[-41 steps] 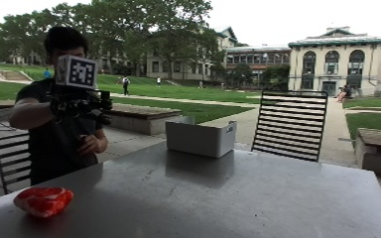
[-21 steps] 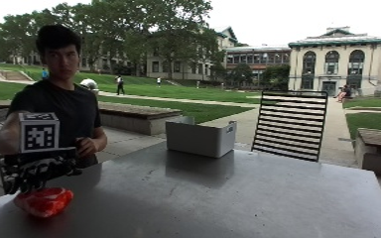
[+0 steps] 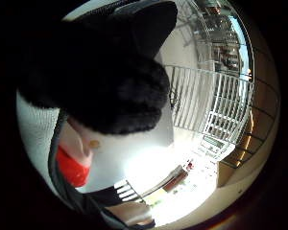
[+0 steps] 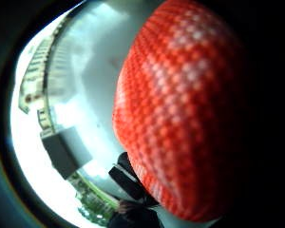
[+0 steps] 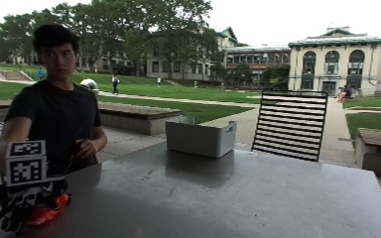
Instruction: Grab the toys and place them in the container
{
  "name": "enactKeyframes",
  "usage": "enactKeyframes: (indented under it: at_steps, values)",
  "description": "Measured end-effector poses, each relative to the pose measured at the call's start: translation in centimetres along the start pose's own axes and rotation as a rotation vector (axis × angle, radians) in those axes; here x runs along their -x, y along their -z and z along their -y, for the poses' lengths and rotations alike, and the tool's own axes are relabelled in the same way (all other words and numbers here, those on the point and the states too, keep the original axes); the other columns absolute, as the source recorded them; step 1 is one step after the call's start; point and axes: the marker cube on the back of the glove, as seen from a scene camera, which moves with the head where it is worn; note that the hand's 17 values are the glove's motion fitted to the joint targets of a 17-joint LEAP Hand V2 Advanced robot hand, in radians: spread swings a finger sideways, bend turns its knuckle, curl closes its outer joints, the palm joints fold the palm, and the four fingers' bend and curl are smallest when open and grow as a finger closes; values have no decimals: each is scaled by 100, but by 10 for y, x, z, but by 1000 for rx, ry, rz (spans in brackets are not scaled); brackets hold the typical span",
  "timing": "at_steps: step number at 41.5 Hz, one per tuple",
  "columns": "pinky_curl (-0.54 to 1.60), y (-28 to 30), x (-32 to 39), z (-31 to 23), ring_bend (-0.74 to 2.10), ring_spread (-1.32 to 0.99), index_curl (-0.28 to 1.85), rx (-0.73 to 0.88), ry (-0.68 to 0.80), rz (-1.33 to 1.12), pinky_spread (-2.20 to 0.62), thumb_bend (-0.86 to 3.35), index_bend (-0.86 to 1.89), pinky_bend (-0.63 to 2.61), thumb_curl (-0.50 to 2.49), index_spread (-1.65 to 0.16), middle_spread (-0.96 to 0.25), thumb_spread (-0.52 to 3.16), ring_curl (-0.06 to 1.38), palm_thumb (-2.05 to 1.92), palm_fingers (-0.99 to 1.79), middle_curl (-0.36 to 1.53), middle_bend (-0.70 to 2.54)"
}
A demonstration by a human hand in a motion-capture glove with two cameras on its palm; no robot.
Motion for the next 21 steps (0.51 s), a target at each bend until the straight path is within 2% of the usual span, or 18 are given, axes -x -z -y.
enactKeyframes:
  at_steps: [7,11,15,16,17,18,21]
  values:
    - [28,-1,-5,-5,72,-12,11,-24,-5,123,-4,26,17,102,35,-32,-1,136,39,53,30,57,62]
    - [27,3,-6,-7,76,-20,18,-64,3,184,-9,39,35,96,41,-33,-4,145,41,71,48,58,63]
    - [25,8,-8,-10,77,-26,24,-119,3,188,-16,47,54,91,45,-32,-6,150,40,81,70,58,64]
    - [26,10,-9,-11,78,-27,25,-135,1,180,-20,49,56,94,46,-30,-6,150,40,84,84,59,65]
    - [24,11,-10,-12,77,-28,25,-150,-2,169,-20,50,57,91,46,-30,-7,151,39,85,77,58,62]
    - [26,13,-11,-12,80,-29,28,-165,-4,155,-24,51,60,92,48,-28,-7,149,41,88,93,59,67]
    - [24,16,-15,-13,82,-33,29,-208,-18,110,-31,52,60,85,51,-26,-11,147,40,91,111,60,74]
